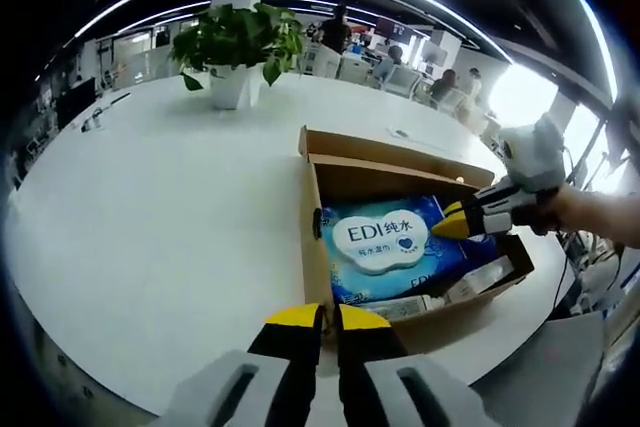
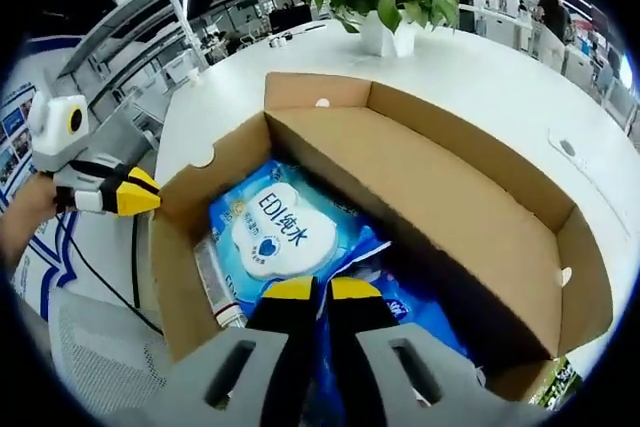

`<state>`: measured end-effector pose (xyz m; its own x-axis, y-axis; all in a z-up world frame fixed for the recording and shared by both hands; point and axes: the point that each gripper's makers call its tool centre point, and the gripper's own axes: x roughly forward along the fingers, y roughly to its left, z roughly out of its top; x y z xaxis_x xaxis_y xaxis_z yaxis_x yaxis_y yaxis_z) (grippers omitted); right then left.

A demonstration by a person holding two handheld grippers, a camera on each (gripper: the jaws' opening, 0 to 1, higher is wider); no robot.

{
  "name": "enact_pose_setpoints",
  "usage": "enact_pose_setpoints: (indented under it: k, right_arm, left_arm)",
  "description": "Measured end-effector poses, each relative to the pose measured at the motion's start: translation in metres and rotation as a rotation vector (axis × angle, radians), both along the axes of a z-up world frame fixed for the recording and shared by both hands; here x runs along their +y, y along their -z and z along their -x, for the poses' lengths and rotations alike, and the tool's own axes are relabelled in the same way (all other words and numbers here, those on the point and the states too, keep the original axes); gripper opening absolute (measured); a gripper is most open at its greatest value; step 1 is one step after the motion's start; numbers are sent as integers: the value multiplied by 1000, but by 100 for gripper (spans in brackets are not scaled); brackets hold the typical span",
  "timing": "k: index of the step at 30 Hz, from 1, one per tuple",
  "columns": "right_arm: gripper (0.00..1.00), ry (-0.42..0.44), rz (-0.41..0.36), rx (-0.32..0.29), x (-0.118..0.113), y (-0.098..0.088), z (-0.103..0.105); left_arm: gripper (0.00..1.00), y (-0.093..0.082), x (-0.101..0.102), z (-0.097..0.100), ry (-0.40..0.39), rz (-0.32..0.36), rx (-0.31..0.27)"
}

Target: Operate the shoe box by opening the lid, removing the specified soft item, and placing it in the target area until the item is outside and the box remains undamaged.

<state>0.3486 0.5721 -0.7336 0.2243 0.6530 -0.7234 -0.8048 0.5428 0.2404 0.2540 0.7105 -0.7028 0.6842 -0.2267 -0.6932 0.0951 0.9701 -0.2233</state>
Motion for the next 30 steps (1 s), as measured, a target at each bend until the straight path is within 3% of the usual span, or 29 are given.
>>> enact_pose_setpoints:
  k: [19, 25, 30]
  right_arm:
    - [0, 70, -15, -66, -33, -27, -3]
    - [0, 100, -25, -77, -46, -33, -4]
    - [0, 127, -34, -82, -58, -37, -5]
  left_arm:
    - [5, -2, -2, -4, 51, -56, 18]
    - [12, -23, -3, -15, 52, -36, -42]
    - [17, -43, -23, -28, 104, -27, -93]
